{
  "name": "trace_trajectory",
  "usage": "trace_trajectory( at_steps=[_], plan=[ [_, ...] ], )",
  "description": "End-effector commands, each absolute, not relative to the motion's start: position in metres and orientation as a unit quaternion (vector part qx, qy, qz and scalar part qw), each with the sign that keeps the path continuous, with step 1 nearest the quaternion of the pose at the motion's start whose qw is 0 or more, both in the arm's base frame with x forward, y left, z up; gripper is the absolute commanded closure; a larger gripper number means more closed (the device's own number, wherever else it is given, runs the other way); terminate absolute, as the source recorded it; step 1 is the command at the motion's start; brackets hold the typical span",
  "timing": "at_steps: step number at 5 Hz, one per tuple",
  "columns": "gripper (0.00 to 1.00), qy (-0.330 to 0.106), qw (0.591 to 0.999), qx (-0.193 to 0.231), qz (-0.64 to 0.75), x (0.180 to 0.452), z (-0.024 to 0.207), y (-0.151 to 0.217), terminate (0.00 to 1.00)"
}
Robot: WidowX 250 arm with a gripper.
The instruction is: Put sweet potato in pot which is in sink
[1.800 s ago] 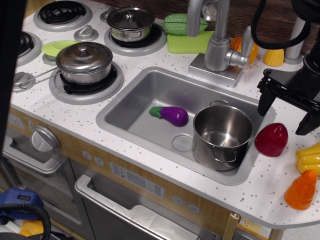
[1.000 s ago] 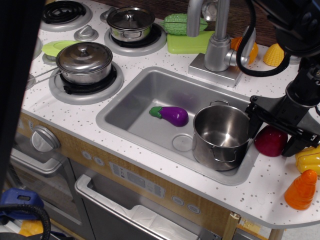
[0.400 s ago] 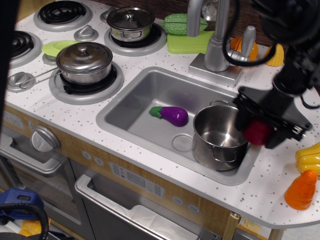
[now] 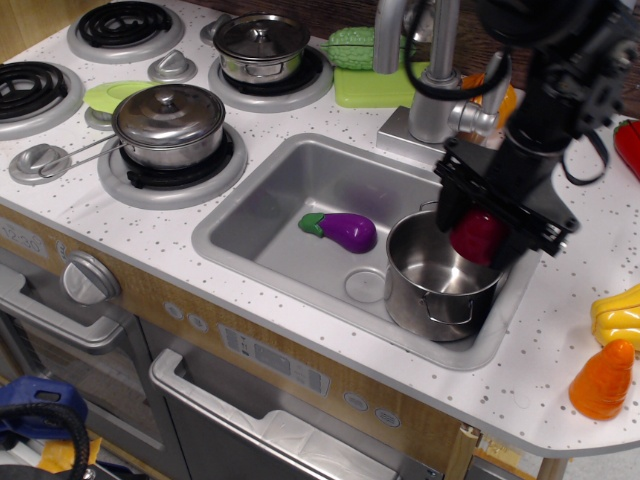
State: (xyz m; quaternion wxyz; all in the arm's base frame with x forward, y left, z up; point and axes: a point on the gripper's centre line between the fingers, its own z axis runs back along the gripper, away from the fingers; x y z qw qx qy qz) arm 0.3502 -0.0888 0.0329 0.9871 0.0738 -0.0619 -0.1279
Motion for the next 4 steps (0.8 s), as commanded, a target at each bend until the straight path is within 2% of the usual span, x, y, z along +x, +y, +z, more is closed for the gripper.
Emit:
trace_trajectory(
  at_steps=[1,3,4],
  plan=[
    [0.00,-0.103,0.985,0.059,-0.125,0.3590,0.0581,-0.0755,0.00],
    [0.00,-0.103,0.985,0.059,-0.125,0.3590,0.0581,-0.0755,0.00],
    [0.00,-0.103,0.985,0.059,-0.125,0.3590,0.0581,-0.0755,1.00]
  ],
)
